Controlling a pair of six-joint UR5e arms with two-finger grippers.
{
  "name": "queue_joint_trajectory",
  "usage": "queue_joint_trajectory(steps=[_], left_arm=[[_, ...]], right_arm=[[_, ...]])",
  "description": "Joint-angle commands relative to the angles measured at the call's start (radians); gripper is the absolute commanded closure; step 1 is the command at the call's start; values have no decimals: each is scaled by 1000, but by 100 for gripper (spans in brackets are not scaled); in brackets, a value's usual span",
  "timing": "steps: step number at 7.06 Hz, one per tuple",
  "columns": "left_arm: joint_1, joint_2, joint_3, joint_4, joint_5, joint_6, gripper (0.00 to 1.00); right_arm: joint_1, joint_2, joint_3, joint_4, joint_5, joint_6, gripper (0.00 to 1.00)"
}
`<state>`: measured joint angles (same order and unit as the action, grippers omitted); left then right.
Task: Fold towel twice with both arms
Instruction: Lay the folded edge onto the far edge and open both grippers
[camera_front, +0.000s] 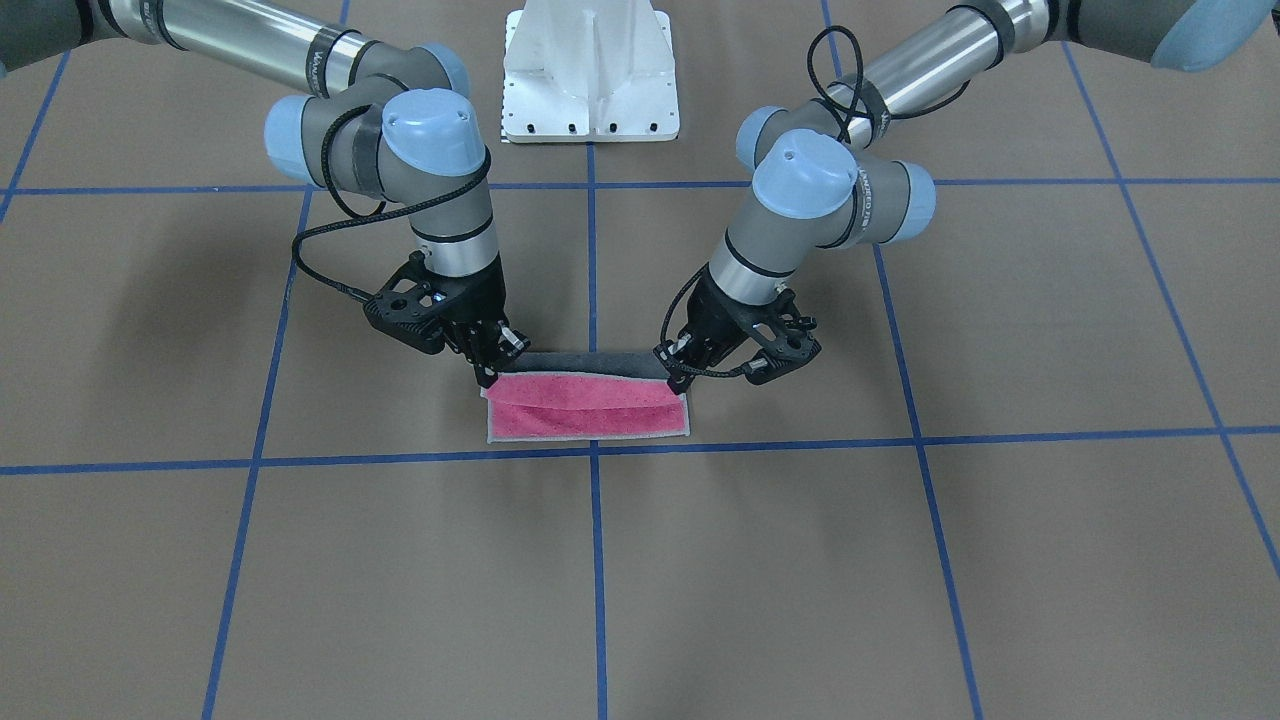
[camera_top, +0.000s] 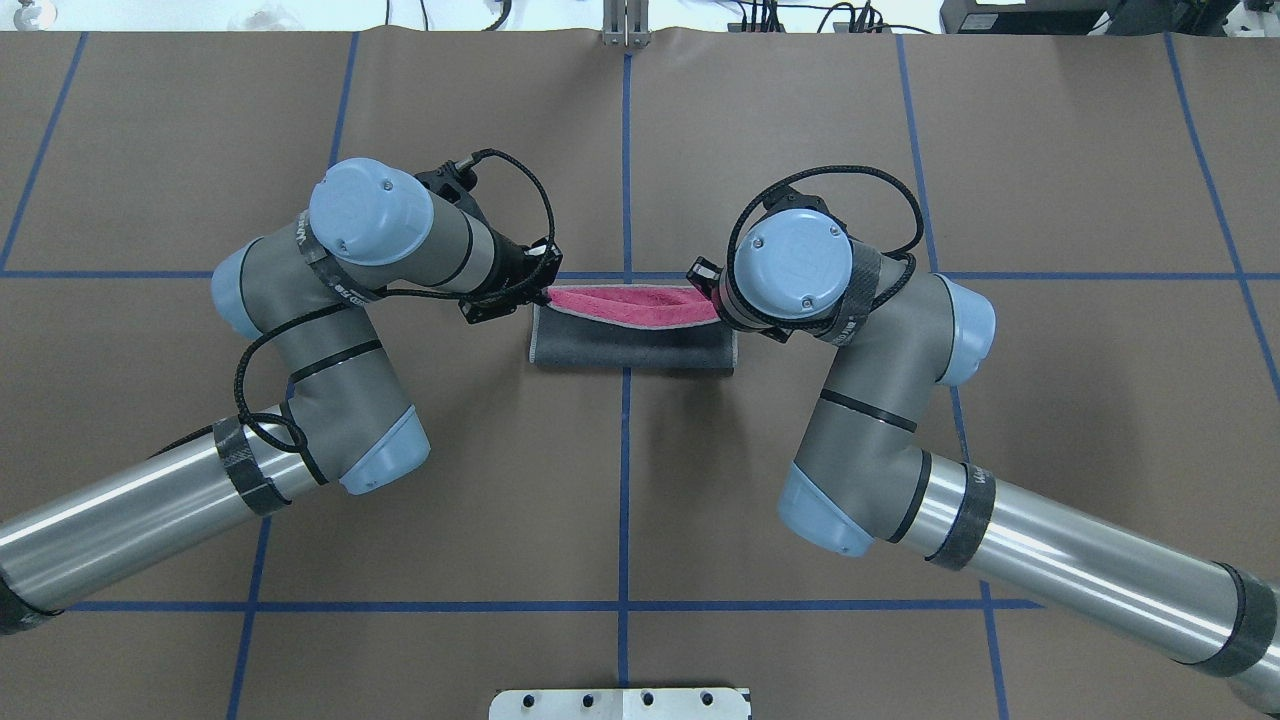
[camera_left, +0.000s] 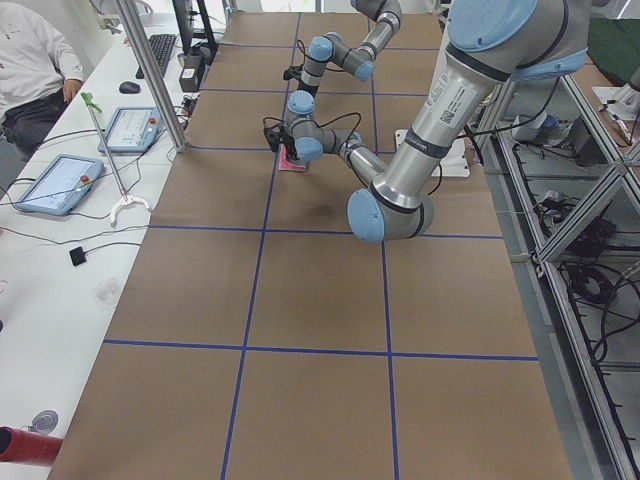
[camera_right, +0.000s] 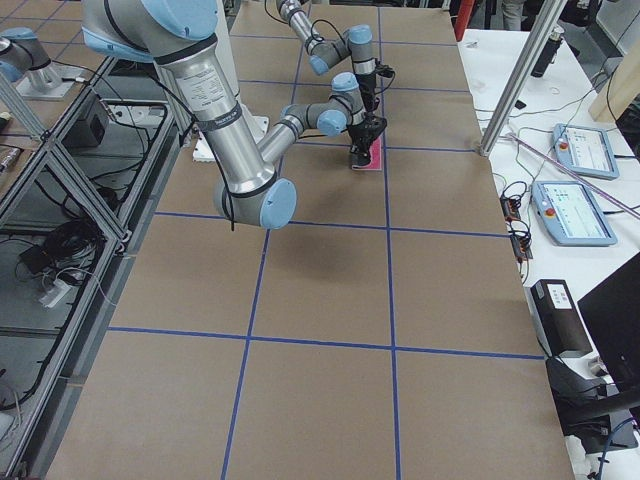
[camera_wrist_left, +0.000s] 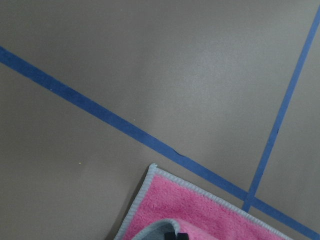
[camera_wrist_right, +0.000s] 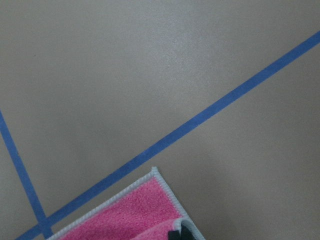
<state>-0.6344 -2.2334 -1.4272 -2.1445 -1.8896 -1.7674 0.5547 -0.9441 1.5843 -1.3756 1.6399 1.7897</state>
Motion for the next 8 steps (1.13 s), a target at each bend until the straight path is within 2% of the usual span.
queue_joint_trajectory(steps=[1,2,3,8], left_arm=[[-7,0,8,0,10,-1,74],[-8,-12,25,0,27,-3,47],[-22,-38,57,0,30,-3,32],[-61,-55,73,0,21,-1,22]], right_arm=[[8,1,-6,13,0,-6,68],[13,1,-9,13,-2,-19,18],[27,1,-12,13,-2,-41,2],[50,7,-26,15,14,-107,1]])
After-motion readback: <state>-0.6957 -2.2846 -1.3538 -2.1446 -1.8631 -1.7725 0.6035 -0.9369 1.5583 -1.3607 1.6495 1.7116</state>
